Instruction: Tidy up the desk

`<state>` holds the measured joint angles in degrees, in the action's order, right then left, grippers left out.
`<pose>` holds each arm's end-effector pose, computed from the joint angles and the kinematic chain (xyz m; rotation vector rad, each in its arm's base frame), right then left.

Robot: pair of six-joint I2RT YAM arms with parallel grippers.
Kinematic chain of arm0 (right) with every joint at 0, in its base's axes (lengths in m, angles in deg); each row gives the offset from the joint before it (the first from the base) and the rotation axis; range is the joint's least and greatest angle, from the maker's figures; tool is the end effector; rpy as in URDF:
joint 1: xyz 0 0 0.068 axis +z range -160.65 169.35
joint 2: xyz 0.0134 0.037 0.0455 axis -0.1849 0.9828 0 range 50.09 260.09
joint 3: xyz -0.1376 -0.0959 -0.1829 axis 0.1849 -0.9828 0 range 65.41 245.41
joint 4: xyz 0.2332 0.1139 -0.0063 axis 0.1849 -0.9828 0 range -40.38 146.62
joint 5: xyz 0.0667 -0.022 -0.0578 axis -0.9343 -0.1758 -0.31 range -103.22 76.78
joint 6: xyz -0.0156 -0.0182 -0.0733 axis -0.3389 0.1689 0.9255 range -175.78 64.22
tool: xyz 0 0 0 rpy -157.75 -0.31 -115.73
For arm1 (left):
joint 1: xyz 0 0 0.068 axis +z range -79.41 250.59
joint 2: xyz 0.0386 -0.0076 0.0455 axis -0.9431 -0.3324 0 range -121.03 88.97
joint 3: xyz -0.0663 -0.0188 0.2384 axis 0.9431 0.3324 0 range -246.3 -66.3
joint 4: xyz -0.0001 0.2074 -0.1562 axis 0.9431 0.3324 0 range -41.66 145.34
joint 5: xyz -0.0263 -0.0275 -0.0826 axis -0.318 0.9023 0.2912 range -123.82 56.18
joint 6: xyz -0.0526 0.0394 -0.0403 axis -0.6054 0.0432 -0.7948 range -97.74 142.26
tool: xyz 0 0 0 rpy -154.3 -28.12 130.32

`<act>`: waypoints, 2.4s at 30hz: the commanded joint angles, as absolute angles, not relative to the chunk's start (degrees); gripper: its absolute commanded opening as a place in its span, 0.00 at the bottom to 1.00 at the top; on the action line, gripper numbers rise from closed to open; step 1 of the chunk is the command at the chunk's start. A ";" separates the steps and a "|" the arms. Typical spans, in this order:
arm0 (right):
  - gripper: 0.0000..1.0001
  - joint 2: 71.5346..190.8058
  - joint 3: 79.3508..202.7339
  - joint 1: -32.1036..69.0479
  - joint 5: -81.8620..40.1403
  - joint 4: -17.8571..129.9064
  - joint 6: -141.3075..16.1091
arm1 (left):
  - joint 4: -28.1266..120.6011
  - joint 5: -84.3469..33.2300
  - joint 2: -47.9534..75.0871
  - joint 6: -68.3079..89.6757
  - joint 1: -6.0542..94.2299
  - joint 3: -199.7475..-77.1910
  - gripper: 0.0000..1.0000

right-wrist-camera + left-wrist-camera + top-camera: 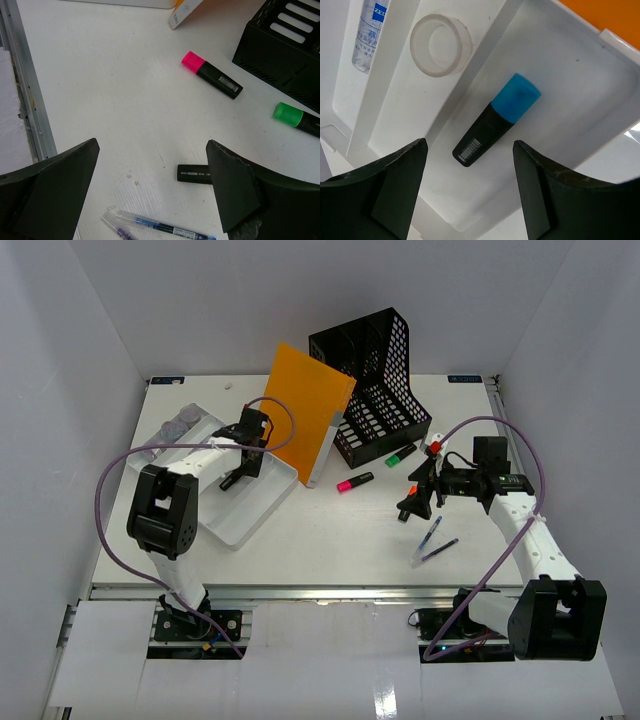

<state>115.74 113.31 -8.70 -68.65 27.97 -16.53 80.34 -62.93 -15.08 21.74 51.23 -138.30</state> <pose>0.2462 0.0624 0.2333 -1.1151 1.7523 0.7518 0.3626 -0.0936 0.1486 0.2677 2.5503 0.5528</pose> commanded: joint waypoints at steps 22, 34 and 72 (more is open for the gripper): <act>0.90 133.04 125.36 -1.43 -44.62 15.04 44.04 | 55.08 -19.11 31.44 13.36 51.43 -107.43 0.98; 0.82 156.23 148.01 -0.85 -38.63 11.83 45.01 | 54.93 -21.93 36.13 14.20 51.40 -106.59 0.98; 0.45 171.61 155.76 2.20 -27.46 5.91 43.20 | 52.93 -23.36 40.14 14.11 51.50 -105.08 0.98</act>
